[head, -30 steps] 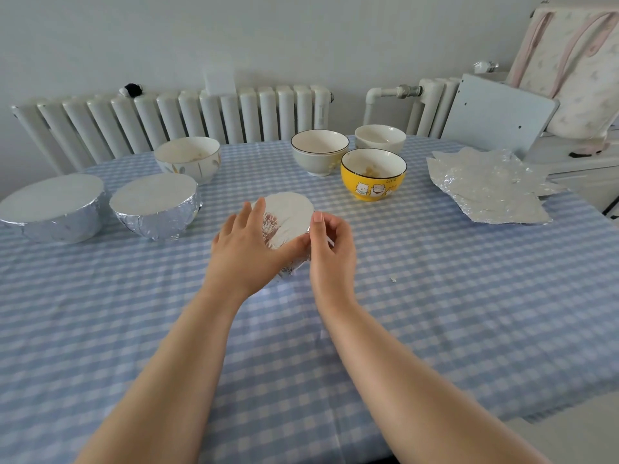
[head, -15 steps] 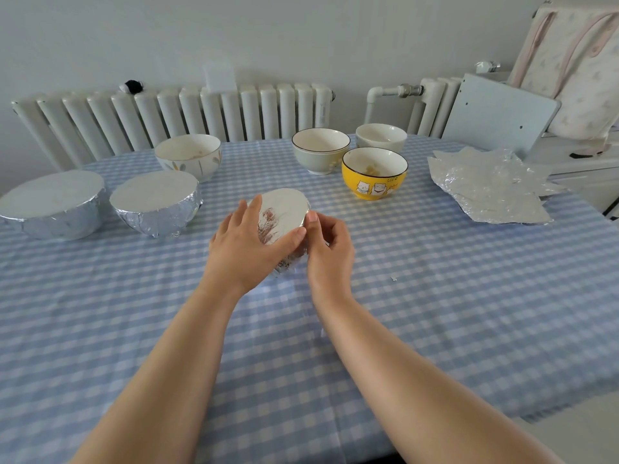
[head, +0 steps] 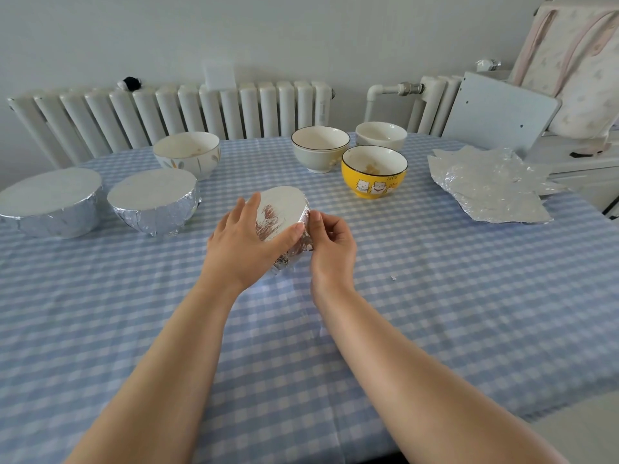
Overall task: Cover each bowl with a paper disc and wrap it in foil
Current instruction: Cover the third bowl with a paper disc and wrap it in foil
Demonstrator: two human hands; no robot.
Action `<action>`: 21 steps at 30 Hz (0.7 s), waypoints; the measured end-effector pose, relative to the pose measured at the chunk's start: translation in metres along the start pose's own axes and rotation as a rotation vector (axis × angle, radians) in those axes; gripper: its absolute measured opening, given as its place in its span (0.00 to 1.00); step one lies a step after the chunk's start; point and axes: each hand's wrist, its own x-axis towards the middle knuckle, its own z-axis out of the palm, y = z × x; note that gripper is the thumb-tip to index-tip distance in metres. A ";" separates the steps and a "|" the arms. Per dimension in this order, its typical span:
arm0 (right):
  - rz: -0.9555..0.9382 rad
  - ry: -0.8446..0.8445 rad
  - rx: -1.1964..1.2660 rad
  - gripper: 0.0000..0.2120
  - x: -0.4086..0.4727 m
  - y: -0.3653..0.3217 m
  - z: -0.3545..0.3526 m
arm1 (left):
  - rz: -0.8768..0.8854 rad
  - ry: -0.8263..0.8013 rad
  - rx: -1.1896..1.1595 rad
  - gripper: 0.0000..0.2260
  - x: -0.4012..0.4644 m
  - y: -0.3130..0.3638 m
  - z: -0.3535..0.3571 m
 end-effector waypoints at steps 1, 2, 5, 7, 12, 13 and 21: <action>0.008 0.000 0.010 0.07 0.001 0.000 0.000 | 0.000 0.001 0.002 0.53 0.000 0.000 0.001; 0.014 0.002 0.012 0.07 0.001 0.001 0.000 | 0.001 0.005 0.004 0.53 0.000 0.000 0.001; 0.018 0.002 0.004 0.05 0.003 0.001 -0.001 | 0.004 0.023 0.007 0.53 0.000 0.001 0.003; 0.020 -0.003 -0.004 0.05 0.004 0.000 -0.002 | -0.001 0.027 0.004 0.52 0.000 0.001 0.003; 0.093 -0.027 0.044 0.07 0.009 0.002 -0.003 | -0.002 0.023 0.000 0.51 0.000 0.000 0.002; 0.121 -0.041 0.077 0.09 0.010 0.002 -0.002 | -0.003 0.022 -0.007 0.52 0.001 0.000 0.002; 0.188 -0.096 0.190 0.05 0.015 0.005 -0.002 | 0.007 0.035 0.002 0.47 0.001 0.000 0.003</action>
